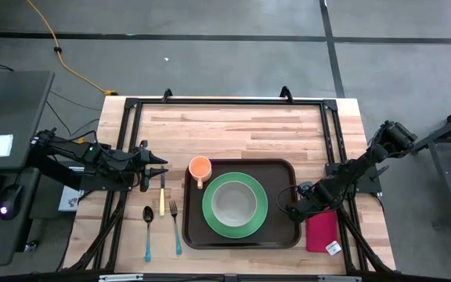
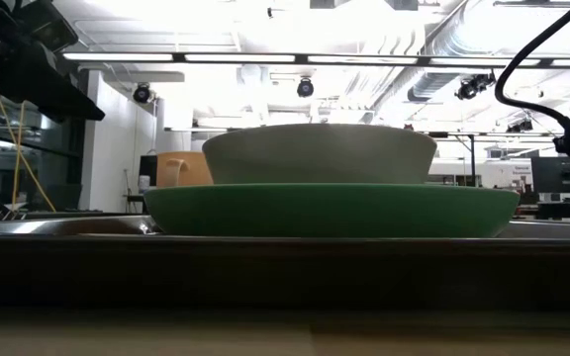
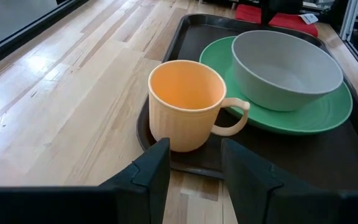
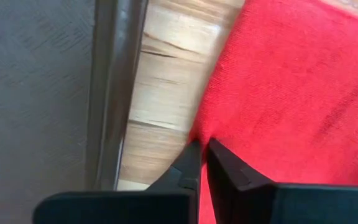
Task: Set up tray
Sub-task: Put the red napkin to the right of the green plate on the brown tray
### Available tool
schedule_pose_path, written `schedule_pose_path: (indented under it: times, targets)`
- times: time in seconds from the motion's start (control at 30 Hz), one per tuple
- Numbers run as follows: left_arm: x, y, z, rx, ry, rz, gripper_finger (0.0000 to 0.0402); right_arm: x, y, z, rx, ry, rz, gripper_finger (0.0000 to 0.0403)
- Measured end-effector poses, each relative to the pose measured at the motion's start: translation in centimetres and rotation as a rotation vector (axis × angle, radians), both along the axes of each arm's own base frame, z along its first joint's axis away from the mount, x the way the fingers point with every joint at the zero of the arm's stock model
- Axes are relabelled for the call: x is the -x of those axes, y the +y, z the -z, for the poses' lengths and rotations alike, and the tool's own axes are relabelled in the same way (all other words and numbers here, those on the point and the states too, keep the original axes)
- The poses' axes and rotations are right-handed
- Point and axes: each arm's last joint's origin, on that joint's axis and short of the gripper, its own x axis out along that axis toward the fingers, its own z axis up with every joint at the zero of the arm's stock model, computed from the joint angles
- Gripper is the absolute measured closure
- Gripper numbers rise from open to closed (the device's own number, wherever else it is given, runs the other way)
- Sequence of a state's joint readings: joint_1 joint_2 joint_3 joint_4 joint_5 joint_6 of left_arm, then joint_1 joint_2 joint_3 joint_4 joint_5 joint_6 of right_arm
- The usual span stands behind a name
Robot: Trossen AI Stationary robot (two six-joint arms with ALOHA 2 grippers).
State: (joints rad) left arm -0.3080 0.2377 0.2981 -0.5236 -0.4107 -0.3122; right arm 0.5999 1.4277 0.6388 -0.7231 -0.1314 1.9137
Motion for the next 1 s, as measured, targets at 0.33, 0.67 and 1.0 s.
schedule_pose_path:
  times: [0.33,0.67,1.0]
  targets:
    - [0.0,0.0,0.0,0.0,0.0,0.0,0.0229,0.0,0.0,0.0,-0.006,0.0,-0.003,0.0402]
    - [0.0,0.0,0.0,-0.002,0.001,-0.004,0.0229,-0.1,0.2,-0.7,-0.056,-0.045,-0.004,0.0403]
    - [0.0,0.0,0.0,-0.002,0.001,-0.003,0.0229,0.3,-0.1,-2.1,-0.098,-0.102,-0.005,0.0402]
